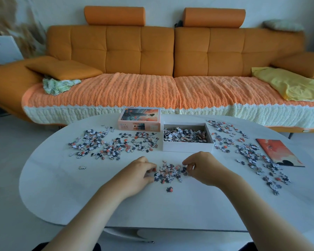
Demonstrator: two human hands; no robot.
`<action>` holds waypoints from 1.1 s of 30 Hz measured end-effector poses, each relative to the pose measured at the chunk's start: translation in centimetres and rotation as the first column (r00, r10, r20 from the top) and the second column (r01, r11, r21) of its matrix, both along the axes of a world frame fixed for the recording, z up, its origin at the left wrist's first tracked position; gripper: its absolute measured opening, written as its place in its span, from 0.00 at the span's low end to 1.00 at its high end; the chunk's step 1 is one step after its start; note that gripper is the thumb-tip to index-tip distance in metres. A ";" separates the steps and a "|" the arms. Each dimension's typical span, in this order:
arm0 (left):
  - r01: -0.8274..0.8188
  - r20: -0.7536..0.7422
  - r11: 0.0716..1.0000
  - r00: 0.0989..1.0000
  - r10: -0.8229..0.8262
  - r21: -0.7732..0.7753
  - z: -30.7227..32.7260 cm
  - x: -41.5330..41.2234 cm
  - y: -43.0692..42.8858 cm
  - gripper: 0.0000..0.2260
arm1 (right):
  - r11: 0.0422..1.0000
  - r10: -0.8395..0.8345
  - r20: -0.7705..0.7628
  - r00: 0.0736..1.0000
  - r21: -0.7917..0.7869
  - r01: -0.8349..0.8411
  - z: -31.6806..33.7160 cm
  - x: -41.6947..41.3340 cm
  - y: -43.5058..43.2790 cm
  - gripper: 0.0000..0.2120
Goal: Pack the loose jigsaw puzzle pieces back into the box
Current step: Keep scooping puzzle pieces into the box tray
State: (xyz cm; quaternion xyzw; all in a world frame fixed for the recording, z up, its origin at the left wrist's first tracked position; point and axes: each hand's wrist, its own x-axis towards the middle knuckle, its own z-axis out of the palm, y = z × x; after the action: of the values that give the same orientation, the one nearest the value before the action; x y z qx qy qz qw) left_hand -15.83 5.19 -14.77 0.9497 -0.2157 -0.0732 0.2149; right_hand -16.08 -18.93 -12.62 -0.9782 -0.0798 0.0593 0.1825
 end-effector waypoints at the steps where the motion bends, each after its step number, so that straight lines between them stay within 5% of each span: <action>1: -0.001 0.005 1.000 1.000 0.002 -0.022 -0.1 0.1 -0.3 0.16 | 1.000 0.001 0.011 1.000 0.007 -0.001 -0.2 0.1 0.4 0.17; 7: -0.079 0.054 0.990 0.995 0.086 -0.120 0.3 0.8 -1.4 0.18 | 0.999 -0.020 0.002 1.000 0.040 0.020 -0.5 0.7 1.2 0.19; 12: -0.046 0.117 0.978 0.993 0.022 0.206 -0.5 1.3 -1.7 0.20 | 0.999 0.018 0.011 1.000 -0.043 -0.018 -1.2 0.9 1.6 0.19; 16: 0.057 0.169 0.987 0.982 -0.083 0.151 -1.2 1.5 -3.2 0.19 | 0.997 0.064 0.032 0.997 -0.036 -0.063 -0.8 1.3 2.6 0.14; 19: 0.063 0.053 0.998 0.997 -0.062 -0.016 -0.9 2.0 -2.7 0.20 | 1.000 0.027 -0.055 0.998 -0.007 -0.028 0.2 1.5 2.5 0.18; 21: 0.038 -0.080 0.997 0.996 -0.043 -0.073 -0.4 2.1 -1.6 0.29 | 0.999 0.033 -0.134 0.990 -0.010 -0.035 0.8 1.5 1.9 0.21; 25: 0.038 0.023 0.956 0.999 -0.046 0.290 0.5 0.5 -0.7 0.52 | 0.990 0.060 -0.283 0.957 -0.108 -0.094 1.5 1.0 1.7 0.33; 28: 0.035 0.127 0.970 0.990 -0.067 0.240 -0.2 0.0 -2.1 0.44 | 0.988 0.079 -0.243 0.967 -0.110 -0.109 1.1 1.3 2.7 0.30; 33: 0.022 0.051 1.000 0.998 -0.022 -0.016 -0.7 0.9 -2.8 0.33 | 0.999 0.046 -0.191 0.981 -0.007 -0.048 0.9 1.5 3.2 0.25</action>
State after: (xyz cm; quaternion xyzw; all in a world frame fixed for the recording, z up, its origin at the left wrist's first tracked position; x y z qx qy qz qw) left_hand -14.96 2.36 -15.48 0.9471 -0.2321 -0.0497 0.2161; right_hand -14.58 -15.74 -11.77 -0.9669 -0.0846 0.1574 0.1823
